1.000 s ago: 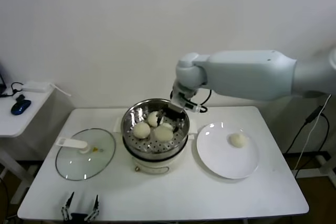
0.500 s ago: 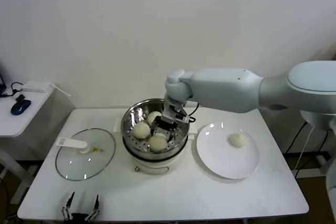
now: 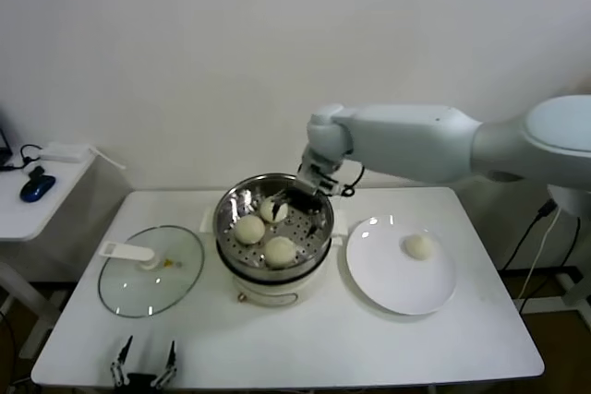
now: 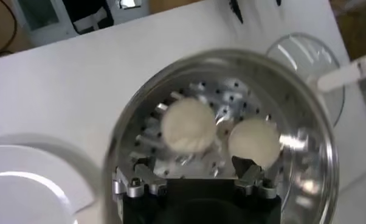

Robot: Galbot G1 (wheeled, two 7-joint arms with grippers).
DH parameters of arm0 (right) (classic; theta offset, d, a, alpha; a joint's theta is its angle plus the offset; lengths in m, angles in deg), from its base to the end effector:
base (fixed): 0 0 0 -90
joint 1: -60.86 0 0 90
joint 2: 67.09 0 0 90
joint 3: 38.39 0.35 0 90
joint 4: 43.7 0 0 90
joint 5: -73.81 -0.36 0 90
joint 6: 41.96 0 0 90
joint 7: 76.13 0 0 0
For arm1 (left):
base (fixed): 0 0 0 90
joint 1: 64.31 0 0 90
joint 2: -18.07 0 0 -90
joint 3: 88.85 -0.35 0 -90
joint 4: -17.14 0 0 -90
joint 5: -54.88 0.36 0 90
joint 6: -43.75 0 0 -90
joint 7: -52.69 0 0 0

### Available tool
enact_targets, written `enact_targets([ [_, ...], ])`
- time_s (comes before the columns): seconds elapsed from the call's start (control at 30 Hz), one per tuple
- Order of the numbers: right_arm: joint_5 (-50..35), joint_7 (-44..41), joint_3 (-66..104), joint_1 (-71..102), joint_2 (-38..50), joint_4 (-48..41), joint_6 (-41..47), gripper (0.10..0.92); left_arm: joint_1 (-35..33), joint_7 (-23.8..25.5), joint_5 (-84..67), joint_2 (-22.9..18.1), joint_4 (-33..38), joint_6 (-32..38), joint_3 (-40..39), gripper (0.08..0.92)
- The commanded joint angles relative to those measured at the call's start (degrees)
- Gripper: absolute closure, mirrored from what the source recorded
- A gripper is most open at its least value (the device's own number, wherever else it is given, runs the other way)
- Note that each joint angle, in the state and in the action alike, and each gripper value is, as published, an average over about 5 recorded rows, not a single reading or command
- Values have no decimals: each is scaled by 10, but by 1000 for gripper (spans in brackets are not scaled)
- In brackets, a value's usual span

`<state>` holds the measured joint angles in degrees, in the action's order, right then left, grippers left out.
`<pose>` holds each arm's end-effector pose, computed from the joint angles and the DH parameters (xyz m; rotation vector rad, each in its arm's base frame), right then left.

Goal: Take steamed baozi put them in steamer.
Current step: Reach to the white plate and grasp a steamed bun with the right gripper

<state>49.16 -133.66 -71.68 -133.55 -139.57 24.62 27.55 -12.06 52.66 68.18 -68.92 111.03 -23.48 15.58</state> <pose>0.5733 0.1213 -0.0423 2.0812 -0.7922 1.9585 0.0789 0.1065 -0.4663 0.1115 -2.8738 -0.5588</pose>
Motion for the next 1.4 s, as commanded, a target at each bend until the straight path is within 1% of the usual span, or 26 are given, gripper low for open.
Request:
enact_targets([
  [0.03, -225, -63, -168, -140, 118, 15, 155, 203, 1, 1, 2, 0, -1, -1, -2, 177],
  [0.13, -236, -44, -163, -105, 159, 10, 219, 203, 2, 2, 5, 0, -6, -1, -4, 177],
  [0.2, -221, -38, -147, -73, 182, 1, 243, 203, 3, 2, 7, 0, -9, -1, -5, 177],
  [0.4, -97, -27, -85, 29, 232, -29, 251, 203, 1, 3, 11, 3, -13, 0, -4, 177],
  [0.47, -70, -20, -62, 60, 238, -44, 252, 203, 0, 3, 11, 6, -14, 0, -2, 177],
  [0.73, 21, -4, 27, 159, 239, -118, 251, 203, -3, 3, 13, 8, -17, -1, 0, 177],
  [1.0, 97, 24, 98, 232, 233, -170, 256, 203, -10, 3, 20, 10, -21, -1, -1, 177],
  [1.17, 121, 39, 138, 276, 233, -177, 274, 203, -12, 5, 26, 10, -23, -1, -1, 177],
  [1.4, 143, 47, 184, 324, 224, -196, 277, 203, -14, 6, 32, 10, -20, -4, -2, 177],
])
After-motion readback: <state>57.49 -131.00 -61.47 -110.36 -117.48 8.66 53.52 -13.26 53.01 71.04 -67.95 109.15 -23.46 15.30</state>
